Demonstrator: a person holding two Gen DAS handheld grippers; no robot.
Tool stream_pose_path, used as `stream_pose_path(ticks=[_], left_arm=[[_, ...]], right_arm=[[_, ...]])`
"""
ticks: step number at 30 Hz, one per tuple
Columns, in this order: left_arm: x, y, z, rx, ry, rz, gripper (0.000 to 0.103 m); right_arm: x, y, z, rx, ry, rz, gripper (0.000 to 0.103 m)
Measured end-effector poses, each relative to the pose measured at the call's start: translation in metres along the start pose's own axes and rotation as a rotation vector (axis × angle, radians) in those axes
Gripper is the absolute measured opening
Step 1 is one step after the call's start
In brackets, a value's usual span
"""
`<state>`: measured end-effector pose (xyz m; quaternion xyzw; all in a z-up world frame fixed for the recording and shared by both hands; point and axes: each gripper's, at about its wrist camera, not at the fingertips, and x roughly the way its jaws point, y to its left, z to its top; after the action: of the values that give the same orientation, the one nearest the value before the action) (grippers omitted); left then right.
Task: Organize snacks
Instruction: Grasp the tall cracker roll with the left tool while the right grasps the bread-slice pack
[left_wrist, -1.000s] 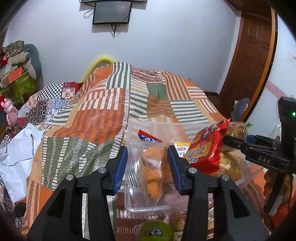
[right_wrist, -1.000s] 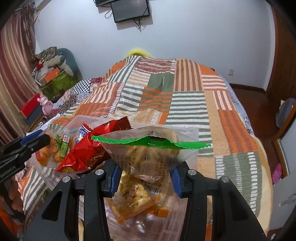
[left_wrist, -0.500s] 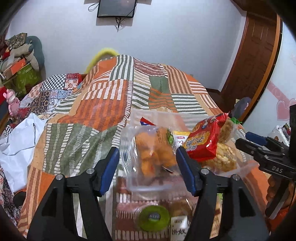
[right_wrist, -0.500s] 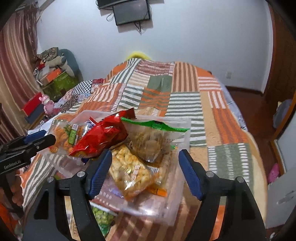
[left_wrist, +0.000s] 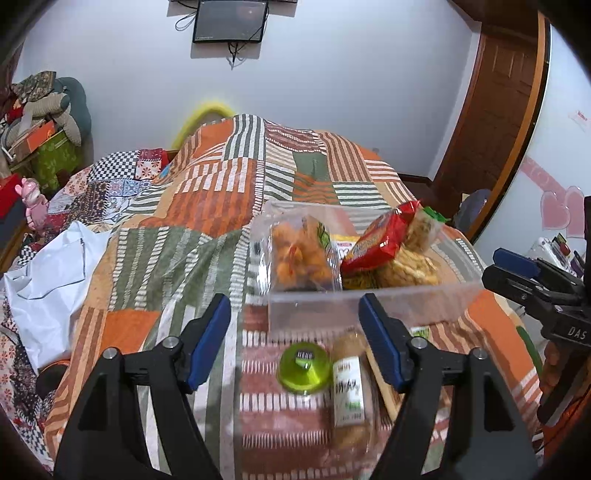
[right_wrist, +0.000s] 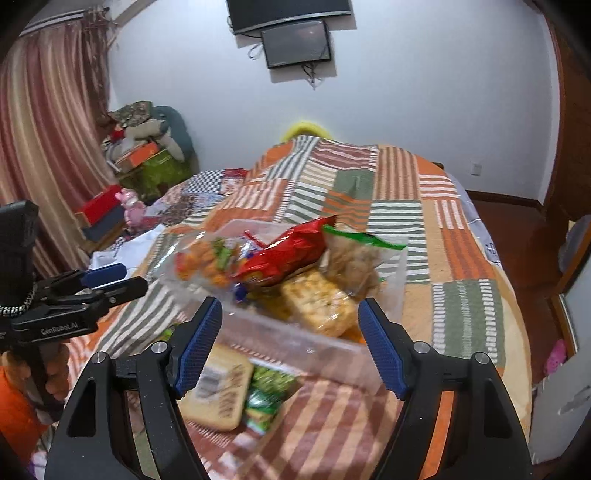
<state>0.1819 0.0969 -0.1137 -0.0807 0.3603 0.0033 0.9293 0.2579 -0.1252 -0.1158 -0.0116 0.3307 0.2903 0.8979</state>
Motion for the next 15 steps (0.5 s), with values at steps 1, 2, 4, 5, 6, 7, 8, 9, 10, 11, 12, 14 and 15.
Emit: stream_pose_path(ticks=[1, 2, 4, 5, 6, 7, 8, 9, 10, 11, 12, 14, 15], left_arm=[[-0.004, 0.001, -0.005, -0.007, 0.001, 0.004, 0.073], [-0.006, 0.001, -0.008, -0.014, 0.004, 0.002, 0.073], [-0.009, 0.003, -0.016, -0.028, 0.02, -0.01, 0.074], [-0.009, 0.004, -0.018, -0.033, 0.026, -0.012, 0.074], [-0.009, 0.006, -0.022, -0.039, 0.034, -0.012, 0.074], [-0.009, 0.007, -0.026, -0.042, 0.045, -0.011, 0.074], [-0.008, 0.008, -0.028, -0.042, 0.051, -0.01, 0.074], [-0.008, 0.008, -0.031, -0.041, 0.058, -0.009, 0.074], [-0.007, 0.01, -0.034, -0.038, 0.067, -0.005, 0.074], [-0.006, 0.01, -0.036, -0.038, 0.072, -0.003, 0.074], [-0.005, 0.012, -0.038, -0.042, 0.08, -0.002, 0.074], [-0.004, 0.014, -0.043, -0.049, 0.093, -0.005, 0.074], [-0.003, 0.015, -0.046, -0.054, 0.098, -0.008, 0.074]], right_arm=[[-0.001, 0.003, -0.003, -0.002, 0.0, 0.008, 0.082], [0.0, 0.006, -0.006, 0.003, 0.001, 0.024, 0.083], [0.003, 0.012, -0.013, 0.011, 0.013, 0.048, 0.084], [0.007, 0.016, -0.016, 0.015, 0.025, 0.06, 0.084], [0.01, 0.019, -0.02, 0.017, 0.037, 0.071, 0.084], [0.014, 0.023, -0.023, 0.018, 0.049, 0.08, 0.084], [0.021, 0.026, -0.027, 0.017, 0.066, 0.087, 0.084], [0.025, 0.029, -0.029, 0.017, 0.078, 0.092, 0.084], [0.03, 0.031, -0.032, 0.018, 0.092, 0.096, 0.084], [0.032, 0.033, -0.034, 0.022, 0.102, 0.102, 0.084], [0.037, 0.034, -0.036, 0.027, 0.117, 0.115, 0.084], [0.044, 0.035, -0.039, 0.038, 0.14, 0.131, 0.084], [0.047, 0.035, -0.04, 0.042, 0.148, 0.132, 0.084]])
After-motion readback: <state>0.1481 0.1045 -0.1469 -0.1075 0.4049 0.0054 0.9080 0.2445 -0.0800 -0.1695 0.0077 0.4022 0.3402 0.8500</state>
